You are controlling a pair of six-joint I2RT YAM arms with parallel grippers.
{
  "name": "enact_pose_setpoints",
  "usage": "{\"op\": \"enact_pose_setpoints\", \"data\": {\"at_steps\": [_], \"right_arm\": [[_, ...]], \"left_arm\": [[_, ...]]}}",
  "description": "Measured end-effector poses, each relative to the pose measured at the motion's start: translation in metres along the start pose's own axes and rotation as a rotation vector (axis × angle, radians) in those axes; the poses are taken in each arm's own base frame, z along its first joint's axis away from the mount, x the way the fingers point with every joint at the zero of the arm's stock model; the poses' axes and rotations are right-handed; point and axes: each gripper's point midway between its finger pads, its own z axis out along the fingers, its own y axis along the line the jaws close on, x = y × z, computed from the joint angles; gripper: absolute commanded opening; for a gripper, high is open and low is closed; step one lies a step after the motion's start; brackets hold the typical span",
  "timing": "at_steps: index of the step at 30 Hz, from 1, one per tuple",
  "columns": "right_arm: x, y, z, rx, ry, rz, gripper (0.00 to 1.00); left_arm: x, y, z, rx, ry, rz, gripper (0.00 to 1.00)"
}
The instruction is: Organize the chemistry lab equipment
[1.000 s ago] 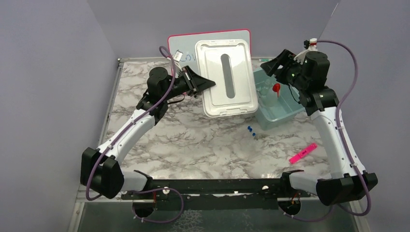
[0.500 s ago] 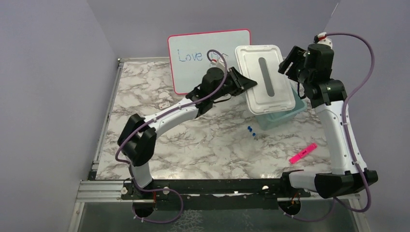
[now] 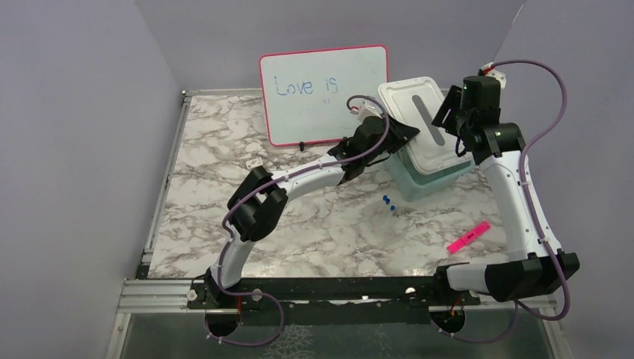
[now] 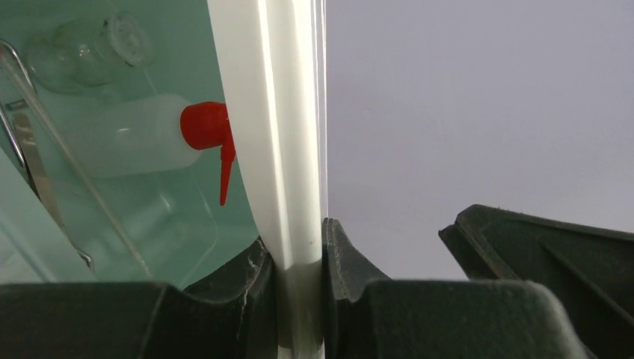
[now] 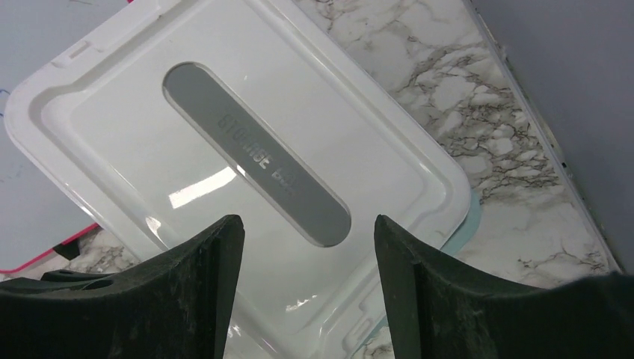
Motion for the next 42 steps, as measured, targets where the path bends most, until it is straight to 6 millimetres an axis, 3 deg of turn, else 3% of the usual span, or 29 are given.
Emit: {"op": "enact_pose_setpoints", "data": {"at_steps": [8, 16, 25, 30, 37, 42], "right_arm": [[0.014, -0.014, 0.01, 0.045, 0.037, -0.014, 0.68], [0.034, -0.018, 0.024, 0.067, 0.091, -0.036, 0.68], [0.079, -0.016, 0.054, 0.048, 0.223, -0.06, 0.65], [0.089, -0.01, 0.061, 0.011, 0.231, -0.056, 0.6], [0.099, -0.01, 0.068, -0.009, 0.241, -0.058, 0.58], [0.103, -0.007, 0.071, -0.032, 0.246, -0.059, 0.57]], "left_arm": [[0.016, 0.01, 0.008, -0.031, -0.023, -0.063, 0.0], [0.021, 0.023, 0.012, -0.055, -0.024, -0.105, 0.14], [0.025, 0.041, 0.01, -0.088, -0.018, -0.166, 0.32], [0.024, 0.044, 0.01, -0.098, -0.018, -0.167, 0.46], [0.026, 0.058, 0.004, -0.161, -0.007, -0.18, 0.53], [0.023, 0.054, -0.008, -0.186, 0.001, -0.178, 0.56]]}}
